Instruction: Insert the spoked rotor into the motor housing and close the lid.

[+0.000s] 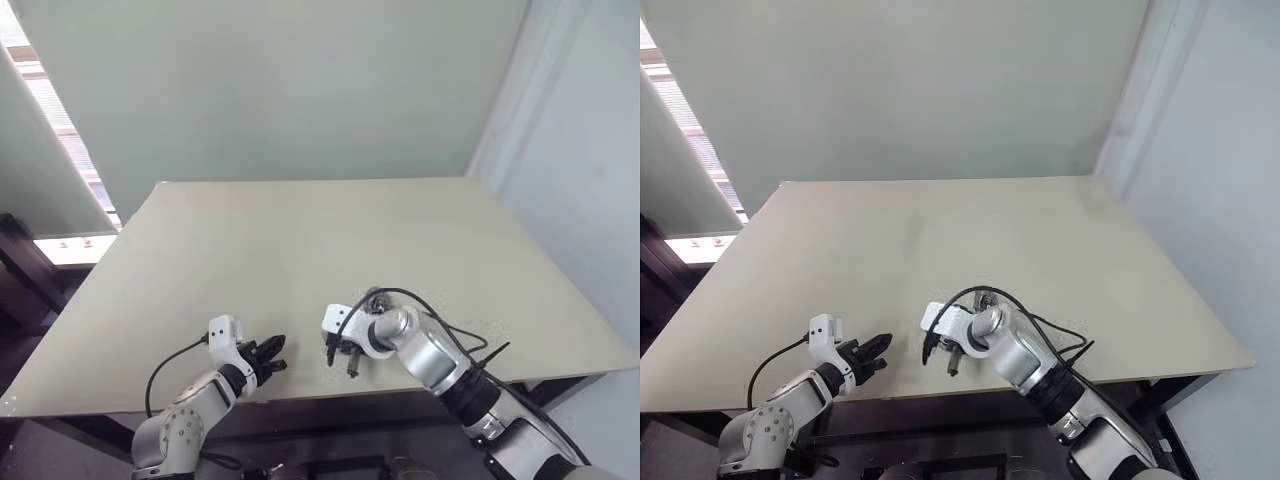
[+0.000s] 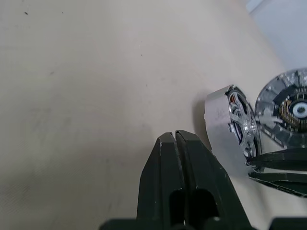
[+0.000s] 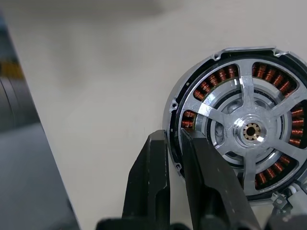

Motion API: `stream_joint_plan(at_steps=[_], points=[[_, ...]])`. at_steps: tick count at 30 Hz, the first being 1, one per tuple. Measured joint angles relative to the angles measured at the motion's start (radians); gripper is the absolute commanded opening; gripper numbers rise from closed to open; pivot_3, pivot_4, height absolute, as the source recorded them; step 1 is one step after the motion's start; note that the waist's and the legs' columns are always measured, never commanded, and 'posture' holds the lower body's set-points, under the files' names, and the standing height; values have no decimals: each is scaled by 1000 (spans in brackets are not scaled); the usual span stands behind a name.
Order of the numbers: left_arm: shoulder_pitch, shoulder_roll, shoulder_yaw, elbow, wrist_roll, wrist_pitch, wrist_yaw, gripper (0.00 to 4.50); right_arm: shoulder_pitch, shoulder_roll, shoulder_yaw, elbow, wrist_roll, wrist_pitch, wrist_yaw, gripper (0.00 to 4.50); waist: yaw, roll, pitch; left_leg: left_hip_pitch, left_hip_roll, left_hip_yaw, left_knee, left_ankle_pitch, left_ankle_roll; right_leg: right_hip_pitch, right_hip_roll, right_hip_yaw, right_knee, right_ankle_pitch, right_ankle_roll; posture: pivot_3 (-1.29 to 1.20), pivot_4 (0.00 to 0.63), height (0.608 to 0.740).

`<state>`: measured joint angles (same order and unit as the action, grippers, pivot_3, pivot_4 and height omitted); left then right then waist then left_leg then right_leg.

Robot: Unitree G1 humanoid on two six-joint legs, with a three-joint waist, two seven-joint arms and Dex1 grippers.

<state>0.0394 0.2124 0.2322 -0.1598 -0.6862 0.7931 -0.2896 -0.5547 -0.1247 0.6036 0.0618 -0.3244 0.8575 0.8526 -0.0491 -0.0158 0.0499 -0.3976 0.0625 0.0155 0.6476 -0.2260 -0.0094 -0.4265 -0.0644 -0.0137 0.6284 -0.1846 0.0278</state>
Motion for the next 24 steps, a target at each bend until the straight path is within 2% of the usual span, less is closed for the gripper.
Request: stream_joint_plan(at_steps=[3, 8, 16, 24], points=[[-4, -16, -8, 8, 7, -9, 0, 0, 22, 48, -11, -36, 22, 88, -41, 100, 0, 0, 0, 0, 0, 0, -2, 0, 0, 0, 0, 0, 0, 0, 0, 0, 0, 740], [-11, -25, -20, 22, 17, -22, 0, 0, 24, 56, 1, -56, 55, 144, -71, 100, 0, 0, 0, 0, 0, 0, -2, 1, 1, 0, 0, 0, -1, 0, 0, 0, 0, 740], [-14, -35, -28, 35, 37, -38, -5, 0, 16, -2, 58, -97, 92, 119, -78, 2716, 0, 0, 0, 1, 0, 0, -2, -1, -2, 0, 0, 0, -2, 0, 0, 0, 0, 740], [-14, -36, -27, 40, 41, -41, -18, 0, -54, -69, 74, -267, 107, 97, -70, 2716, 0, 0, 0, 1, 0, 0, -1, -1, -2, 0, 0, 0, -2, 0, 0, 0, 0, 740]])
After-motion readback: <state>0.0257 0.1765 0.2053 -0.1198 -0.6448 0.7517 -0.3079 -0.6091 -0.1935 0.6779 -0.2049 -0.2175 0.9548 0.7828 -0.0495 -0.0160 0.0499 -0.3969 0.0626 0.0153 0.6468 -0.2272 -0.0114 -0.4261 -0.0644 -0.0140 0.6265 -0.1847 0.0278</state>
